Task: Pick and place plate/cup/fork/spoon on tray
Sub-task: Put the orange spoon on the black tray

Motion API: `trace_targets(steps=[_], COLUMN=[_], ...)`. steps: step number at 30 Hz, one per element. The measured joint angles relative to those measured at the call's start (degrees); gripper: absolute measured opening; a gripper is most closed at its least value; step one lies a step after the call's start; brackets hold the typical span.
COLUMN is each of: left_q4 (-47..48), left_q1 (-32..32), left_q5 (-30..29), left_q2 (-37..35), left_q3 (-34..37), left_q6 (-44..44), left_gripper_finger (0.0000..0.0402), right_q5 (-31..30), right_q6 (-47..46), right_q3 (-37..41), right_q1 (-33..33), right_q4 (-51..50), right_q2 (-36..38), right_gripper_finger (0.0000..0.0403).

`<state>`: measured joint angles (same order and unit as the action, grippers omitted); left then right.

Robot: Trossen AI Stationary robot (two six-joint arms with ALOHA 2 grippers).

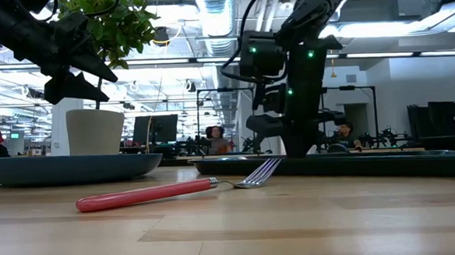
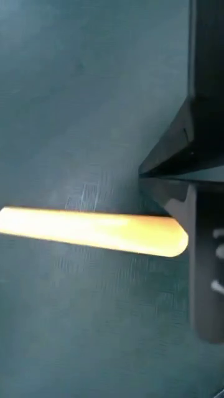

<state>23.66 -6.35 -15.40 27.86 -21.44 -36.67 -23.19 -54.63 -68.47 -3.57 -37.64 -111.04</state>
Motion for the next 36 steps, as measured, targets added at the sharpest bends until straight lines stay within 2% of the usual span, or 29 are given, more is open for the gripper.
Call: trace_targets(steps=[6,11,17,25,29,36], left_q4=[0.0,0.0,0.0,-0.2,-0.2,-0.2], left_q1=[0.0,0.0,0.0,0.0,0.0,0.0], left_q5=[-0.3,-0.4,-0.4,-0.5,-0.5,-2.0], left_q2=[0.0,0.0,0.0,0.0,0.0,0.0], left_q3=[0.0,0.0,0.0,0.0,0.0,0.0], left_q6=[0.0,0.0,0.0,0.0,0.1,0.5], left_gripper_finger=[0.0269,0.0269,0.0269,0.0269,0.0269,0.0269], right_q5=[0.8,2.5,2.7,3.8,2.1,2.6], right_q6=[0.0,-0.1,0.5,7.6,9.1,13.0], right_q3=[0.0,0.0,0.0,0.0,-2.4,-7.9], right_q1=[1.1,1.2,1.1,-0.8,-3.6,-11.2], right_q4=[2.0,6.4,14.0,27.8,25.2,18.5], right_q2=[0.5,0.0,0.0,0.0,0.7,0.0], right_gripper_finger=[0.0005,0.002,0.0034,0.0018,0.0014,0.0014])
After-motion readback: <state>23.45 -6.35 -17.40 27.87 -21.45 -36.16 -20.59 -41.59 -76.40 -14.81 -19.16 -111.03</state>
